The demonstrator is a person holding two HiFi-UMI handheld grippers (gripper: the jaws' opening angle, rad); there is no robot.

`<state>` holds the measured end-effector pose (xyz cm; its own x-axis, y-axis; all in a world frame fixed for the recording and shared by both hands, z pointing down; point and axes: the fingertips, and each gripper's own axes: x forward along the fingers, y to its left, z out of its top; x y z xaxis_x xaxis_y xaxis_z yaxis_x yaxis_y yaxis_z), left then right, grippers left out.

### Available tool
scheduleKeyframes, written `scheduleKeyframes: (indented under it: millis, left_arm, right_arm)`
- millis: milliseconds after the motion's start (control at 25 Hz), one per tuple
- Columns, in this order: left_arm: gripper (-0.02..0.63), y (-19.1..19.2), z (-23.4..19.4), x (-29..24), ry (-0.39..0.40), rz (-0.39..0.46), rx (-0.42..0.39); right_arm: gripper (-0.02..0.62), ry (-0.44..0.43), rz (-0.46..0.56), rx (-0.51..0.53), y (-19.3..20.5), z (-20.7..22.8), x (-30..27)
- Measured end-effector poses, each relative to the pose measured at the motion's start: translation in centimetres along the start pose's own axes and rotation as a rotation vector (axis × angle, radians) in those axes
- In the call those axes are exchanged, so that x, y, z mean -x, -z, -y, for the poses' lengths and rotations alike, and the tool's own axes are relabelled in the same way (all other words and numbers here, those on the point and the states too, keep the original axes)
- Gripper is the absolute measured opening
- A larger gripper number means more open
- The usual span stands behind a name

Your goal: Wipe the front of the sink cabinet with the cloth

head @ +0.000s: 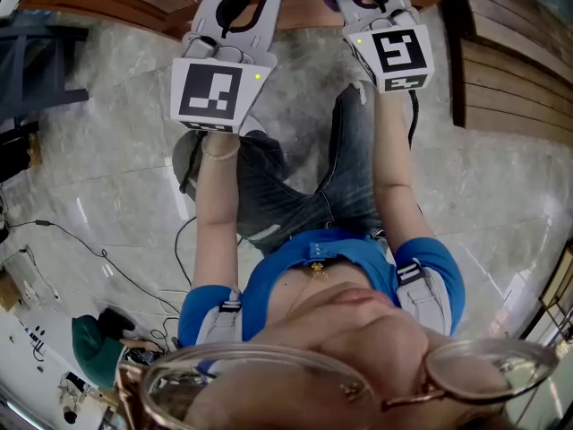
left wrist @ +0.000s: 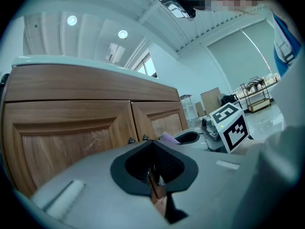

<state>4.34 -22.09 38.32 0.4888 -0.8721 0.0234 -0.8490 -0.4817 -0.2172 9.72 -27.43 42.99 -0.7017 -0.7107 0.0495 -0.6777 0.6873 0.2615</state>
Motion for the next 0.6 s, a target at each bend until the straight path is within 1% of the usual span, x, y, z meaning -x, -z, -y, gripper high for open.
scheduleKeyframes:
  millis: [280, 600]
  left_arm:
    - [0.0, -0.1, 0.5, -0.3, 0.019, 0.003, 0.013]
    - [0.0, -0.4, 1.2, -0.7, 0.038, 0.007, 0.011]
  right_arm:
    - [0.054, 0.027, -0.026, 0.0, 0.6, 2.1, 1.4]
    - [0.054, 0.086, -0.056, -0.016, 1.9, 5.4, 3.5]
